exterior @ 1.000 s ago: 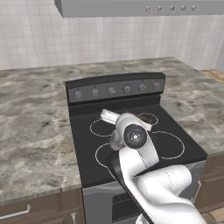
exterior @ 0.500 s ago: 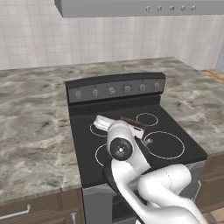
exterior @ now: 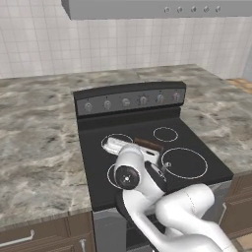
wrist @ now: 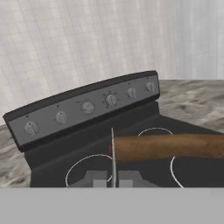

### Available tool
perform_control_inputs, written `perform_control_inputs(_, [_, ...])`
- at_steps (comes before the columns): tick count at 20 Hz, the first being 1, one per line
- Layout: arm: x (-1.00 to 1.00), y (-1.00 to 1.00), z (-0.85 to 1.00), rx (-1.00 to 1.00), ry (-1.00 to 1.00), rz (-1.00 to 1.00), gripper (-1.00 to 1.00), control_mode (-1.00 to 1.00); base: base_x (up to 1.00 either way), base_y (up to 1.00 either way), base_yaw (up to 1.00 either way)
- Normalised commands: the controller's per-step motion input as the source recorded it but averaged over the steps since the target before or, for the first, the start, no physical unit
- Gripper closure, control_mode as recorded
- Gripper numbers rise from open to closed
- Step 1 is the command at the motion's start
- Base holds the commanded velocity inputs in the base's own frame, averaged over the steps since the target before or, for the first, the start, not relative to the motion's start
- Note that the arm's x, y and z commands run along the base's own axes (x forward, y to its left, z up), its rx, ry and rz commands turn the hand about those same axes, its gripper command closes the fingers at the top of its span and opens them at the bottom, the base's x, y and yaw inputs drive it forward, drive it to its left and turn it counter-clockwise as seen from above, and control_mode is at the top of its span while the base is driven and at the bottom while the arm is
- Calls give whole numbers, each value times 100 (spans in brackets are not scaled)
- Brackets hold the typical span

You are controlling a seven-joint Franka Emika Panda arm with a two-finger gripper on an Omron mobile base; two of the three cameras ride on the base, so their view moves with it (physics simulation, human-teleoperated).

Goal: Pick the kettle from the cabinet and place it on a stove burner. Then pick the pot from the counter and place it on another stove burner. Finally, turn both burners on.

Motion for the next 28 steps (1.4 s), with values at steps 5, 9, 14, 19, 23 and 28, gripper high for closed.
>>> perform_control_inputs(5, [13, -17, -26, 0, 0, -7, 100, -100, 0, 0, 0])
perform_control_inputs(9, [27, -8, -16, 0, 0, -8, 100, -100, 0, 0, 0])
perform_control_inputs(14, [34, -3, -13, 0, 0, -10, 100, -100, 0, 0, 0])
perform_control_inputs(19, [34, 0, -13, 0, 0, -9, 100, -100, 0, 0, 0])
perform_control_inputs(23, [30, 0, -11, 0, 0, -7, 100, -100, 0, 0, 0])
perform_control_inputs(28, [22, 0, -15, 0, 1, -6, 100, -100, 0, 0, 0])
